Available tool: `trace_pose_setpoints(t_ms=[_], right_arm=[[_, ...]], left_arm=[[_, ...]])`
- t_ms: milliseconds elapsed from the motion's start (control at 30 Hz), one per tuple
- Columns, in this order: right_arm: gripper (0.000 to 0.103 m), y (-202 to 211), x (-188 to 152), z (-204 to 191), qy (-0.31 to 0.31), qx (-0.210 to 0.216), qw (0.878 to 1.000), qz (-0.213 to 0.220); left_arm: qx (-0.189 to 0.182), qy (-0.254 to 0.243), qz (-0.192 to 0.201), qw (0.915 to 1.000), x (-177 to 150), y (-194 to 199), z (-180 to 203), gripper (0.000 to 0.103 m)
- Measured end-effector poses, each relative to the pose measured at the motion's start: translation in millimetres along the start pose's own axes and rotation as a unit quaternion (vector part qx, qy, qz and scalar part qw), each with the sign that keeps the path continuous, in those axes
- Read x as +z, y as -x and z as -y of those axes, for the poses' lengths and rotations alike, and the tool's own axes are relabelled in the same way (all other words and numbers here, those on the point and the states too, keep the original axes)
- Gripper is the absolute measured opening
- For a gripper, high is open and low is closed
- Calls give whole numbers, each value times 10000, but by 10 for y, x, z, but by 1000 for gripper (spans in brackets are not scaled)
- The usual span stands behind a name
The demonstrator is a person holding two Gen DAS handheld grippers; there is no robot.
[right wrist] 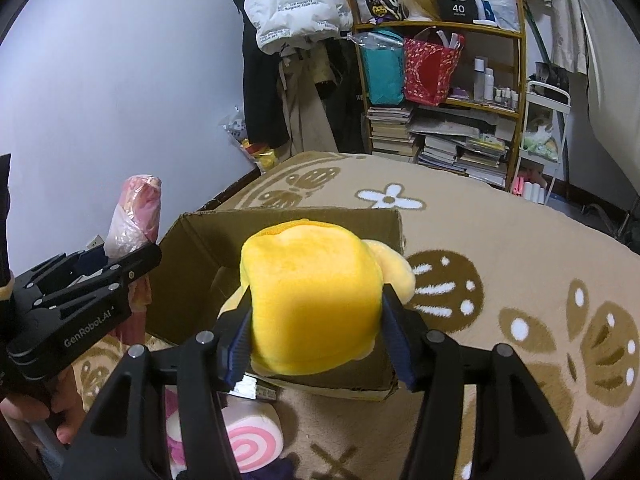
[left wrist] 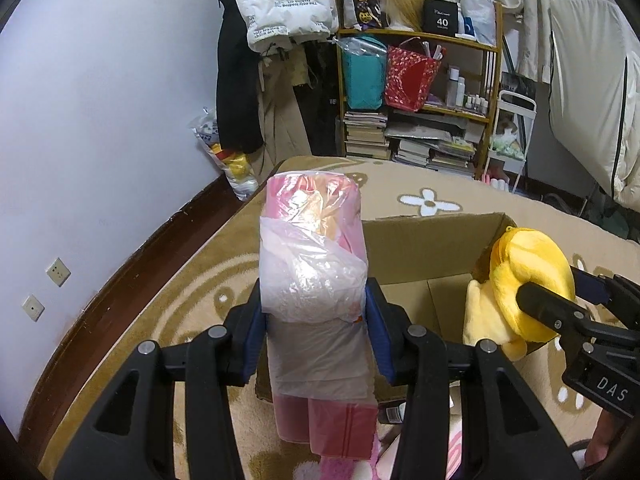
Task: Organize soft objects
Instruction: 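Carry both held items into the cardboard box and open both tools, then withdraw both open tools from the box back over the pile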
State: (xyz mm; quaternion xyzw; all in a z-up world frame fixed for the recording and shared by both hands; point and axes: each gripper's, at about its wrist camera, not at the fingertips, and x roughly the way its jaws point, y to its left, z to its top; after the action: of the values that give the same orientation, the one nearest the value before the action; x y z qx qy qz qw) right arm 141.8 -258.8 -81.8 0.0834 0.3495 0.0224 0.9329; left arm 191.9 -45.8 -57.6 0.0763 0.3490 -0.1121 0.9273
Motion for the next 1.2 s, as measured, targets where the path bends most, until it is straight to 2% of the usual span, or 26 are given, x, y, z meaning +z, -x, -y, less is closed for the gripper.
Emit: trace_pose_setpoints(t_ms=[167,300,400,467,533,633,700,767,933,1100,1200], right_arm=[[65,-20,-1,0,4,-5,10000,-42],[66,-28,-16,-7,1,-10,10000,-56],[72,-30,-12,-6,-3,-22,10000,-62],[79,-19,-14,-9,-14,-20,10000,-44],[89,11,-13,-9,-30,-19,10000,1],[98,82,-22,-10,-60,-38,9999,123],[103,127,-19,-10,-89,-21,9999,131],[103,170,-23,-9,-106,-16,9998,156],[103,276,-64,-40,-54,-69,9999,135],[103,390,-114,-54,-61,-84,9999,132],[103,485,-162,-65,-105,-67,9998,123]], left_arm=[[72,-2,-65,10000,-19,-42,-7,47],[169,52,38,9998,4,-6,-54,58],[194,134,65,9997,16,30,-102,71],[245,176,136,9995,25,68,-138,72],[301,175,153,9993,36,99,-167,81],[405,198,211,9988,34,166,-207,93],[436,239,249,9985,29,225,-248,97],[393,249,283,9985,28,294,-283,99],[550,357,327,9973,-8,464,-372,102],[541,500,230,9970,-107,604,-460,103],[633,405,67,9972,-178,660,-462,103]])
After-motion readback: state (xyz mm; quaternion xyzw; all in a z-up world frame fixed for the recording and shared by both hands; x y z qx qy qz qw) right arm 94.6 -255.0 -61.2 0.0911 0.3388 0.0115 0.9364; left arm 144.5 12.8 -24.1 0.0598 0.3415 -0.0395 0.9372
